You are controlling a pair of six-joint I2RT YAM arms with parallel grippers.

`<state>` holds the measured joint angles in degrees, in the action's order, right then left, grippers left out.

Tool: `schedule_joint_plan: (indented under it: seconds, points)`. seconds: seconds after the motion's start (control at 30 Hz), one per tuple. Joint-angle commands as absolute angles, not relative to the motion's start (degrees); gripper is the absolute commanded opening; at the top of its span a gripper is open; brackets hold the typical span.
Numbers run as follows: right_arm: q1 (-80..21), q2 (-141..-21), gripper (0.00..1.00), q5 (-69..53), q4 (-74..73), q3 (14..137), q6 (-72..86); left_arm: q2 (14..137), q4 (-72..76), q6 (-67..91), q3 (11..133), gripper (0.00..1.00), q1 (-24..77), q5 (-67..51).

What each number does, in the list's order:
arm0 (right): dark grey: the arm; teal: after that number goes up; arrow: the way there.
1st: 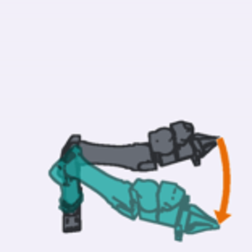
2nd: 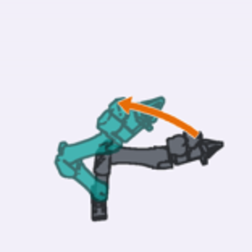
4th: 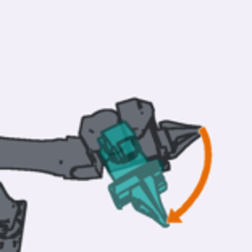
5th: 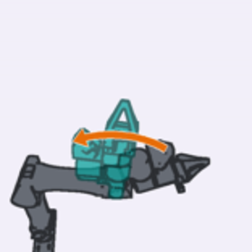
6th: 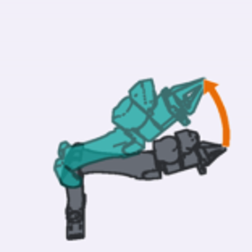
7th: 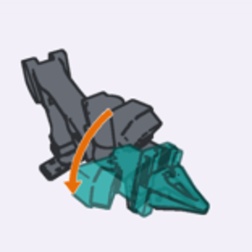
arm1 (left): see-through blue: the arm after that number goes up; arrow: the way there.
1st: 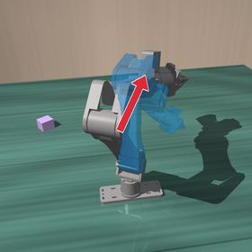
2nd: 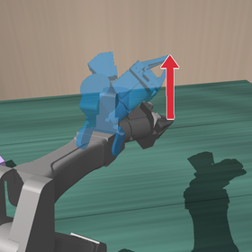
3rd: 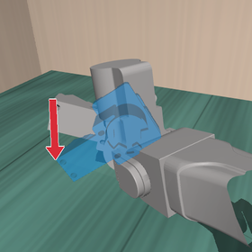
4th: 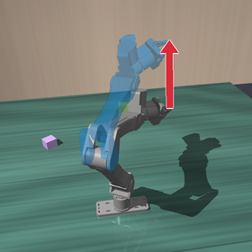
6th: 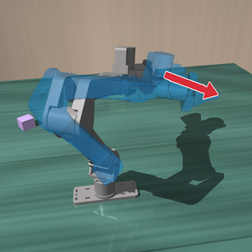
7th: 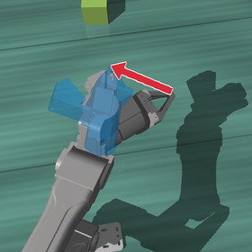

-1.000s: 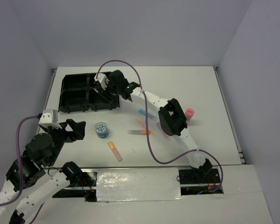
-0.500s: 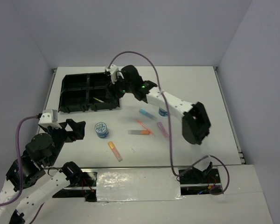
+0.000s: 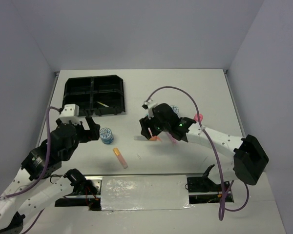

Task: Sort the stationery into containers
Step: Pick up the pen from the center of the board.

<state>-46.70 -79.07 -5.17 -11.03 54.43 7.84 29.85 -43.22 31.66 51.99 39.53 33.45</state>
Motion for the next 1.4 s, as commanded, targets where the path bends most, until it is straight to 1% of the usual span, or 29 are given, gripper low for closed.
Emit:
schedule_joint_plan:
  seconds: [0.0,0.03,0.13,0.23,0.27,0.3,0.37,0.67,1.0,1.03,1.17,1.37]
  points:
    - [-46.85,-72.6,0.72,-0.36,-10.89,50.28,11.16,34.08,-36.66,34.52,51.69,0.99,39.46,24.89]
    - [-46.5,-72.6,0.72,2.17,-12.03,49.84,10.73,34.88,-35.43,35.76,51.16,0.98,39.46,21.39]
    - [-45.97,-75.66,0.7,3.6,-15.98,51.67,8.53,38.66,-31.56,40.77,49.75,0.96,39.46,17.24]
    - [-45.7,-83.2,0.67,3.34,-16.52,54.4,6.42,42.09,-30.15,44.46,49.4,0.96,39.55,16.0]
    - [-45.01,-84.8,0.64,3.51,-16.87,55.71,6.24,42.8,-30.06,45.43,49.31,0.96,39.55,15.3]
    - [-44.57,-87.51,0.57,3.25,-17.75,56.42,5.72,43.67,-29.54,46.48,48.96,0.96,39.55,14.77]
    - [-44.12,-89.38,0.51,3.08,-18.1,58.0,5.01,44.03,-29.18,47.19,48.17,0.96,39.64,13.01]
    - [-44.03,-97.63,0.46,2.72,-17.57,63.36,3.52,41.13,-29.0,46.67,44.47,0.97,39.81,12.22]
    - [-43.86,-102.04,0.45,5.18,-18.54,64.16,3.43,41.22,-27.95,45.62,42.54,0.98,39.81,10.9]
    - [-43.86,-102.22,0.42,5.19,-18.72,64.07,3.43,41.48,-27.78,45.53,42.37,0.98,39.81,10.72]
    - [-43.86,-102.92,0.38,5.19,-19.95,62.93,3.95,41.75,-27.77,45.53,42.01,0.98,39.81,10.63]
    - [-43.59,-103.18,0.34,5.45,-20.21,60.74,4.22,41.22,-28.12,45.44,41.92,0.98,39.81,11.16]
